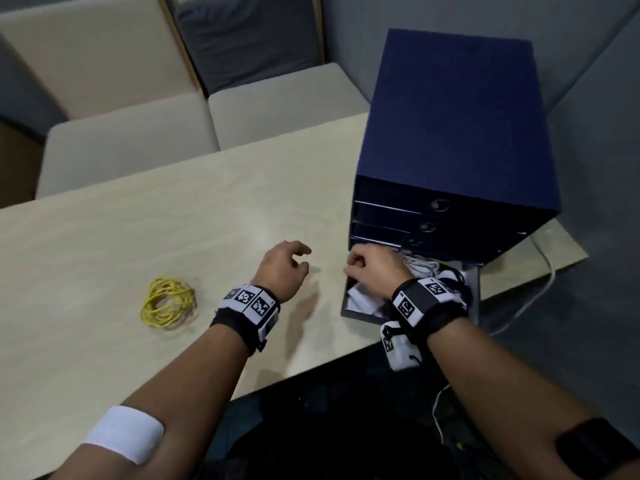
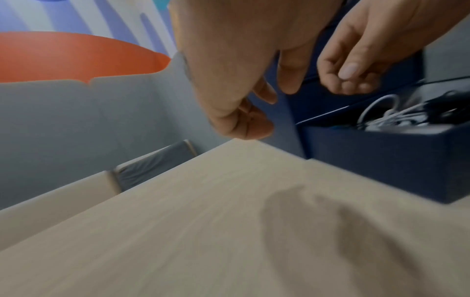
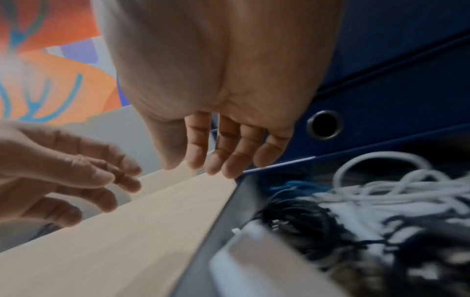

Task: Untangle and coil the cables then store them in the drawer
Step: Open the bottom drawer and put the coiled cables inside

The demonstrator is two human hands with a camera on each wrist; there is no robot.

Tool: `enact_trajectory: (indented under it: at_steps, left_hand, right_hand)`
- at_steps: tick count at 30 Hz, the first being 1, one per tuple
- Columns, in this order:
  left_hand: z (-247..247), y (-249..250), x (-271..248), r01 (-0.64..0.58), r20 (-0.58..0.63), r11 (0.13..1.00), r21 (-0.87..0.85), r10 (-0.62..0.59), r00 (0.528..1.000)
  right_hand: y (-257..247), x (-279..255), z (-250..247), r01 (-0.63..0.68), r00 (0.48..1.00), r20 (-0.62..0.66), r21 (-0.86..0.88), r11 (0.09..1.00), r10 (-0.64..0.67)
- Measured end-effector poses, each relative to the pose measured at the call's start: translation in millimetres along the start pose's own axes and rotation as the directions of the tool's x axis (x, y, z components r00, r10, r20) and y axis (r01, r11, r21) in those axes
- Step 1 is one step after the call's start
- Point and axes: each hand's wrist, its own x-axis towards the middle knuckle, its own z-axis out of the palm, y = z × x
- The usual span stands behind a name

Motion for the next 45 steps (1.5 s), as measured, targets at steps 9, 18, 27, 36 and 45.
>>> enact_trajectory:
  at_steps: [9, 18, 27, 36, 45]
  left_hand:
    - [-96.4, -140.0, -46.7, 0.398, -0.428, 0.911, -0.109, -0.404, 0.808]
    - [-111.7, -222.2, -58.7, 0.671, -0.136, 0.735, -0.096, -0.678, 0.722]
    - [-121.1, -206.1, -50.7, 0.514, -0.044, 0.847, -0.135, -0.524, 0.851]
    - [-79.2, -97.2, -19.3, 0.153, 0.124, 0.983, -0.104, -0.139, 0.982]
    - [22.0, 14.5, -1.7, 0.03, 0.32, 0.979, -0.203, 0.037, 0.947]
  right_hand:
    - [-105.4, 23.0, 86.0, 0.125, 0.971, 0.207, -0.027, 0.992, -0.117]
    - [-158.1, 26.9, 136.4, 0.098, 0.957, 0.28, -0.049, 0.994, -0.08]
    - [-158.1, 27.8, 135.5, 0.052, 0.972, 0.23, 0.005, 0.999, -0.051]
    - [-101.9, 3.0, 94.7, -0.101, 0.992, 0.104, 0.307, 0.946, 0.072]
    - [30.4, -41.6, 36.5, -0.331, 0.893, -0.074, 0.56, 0.76, 0.443]
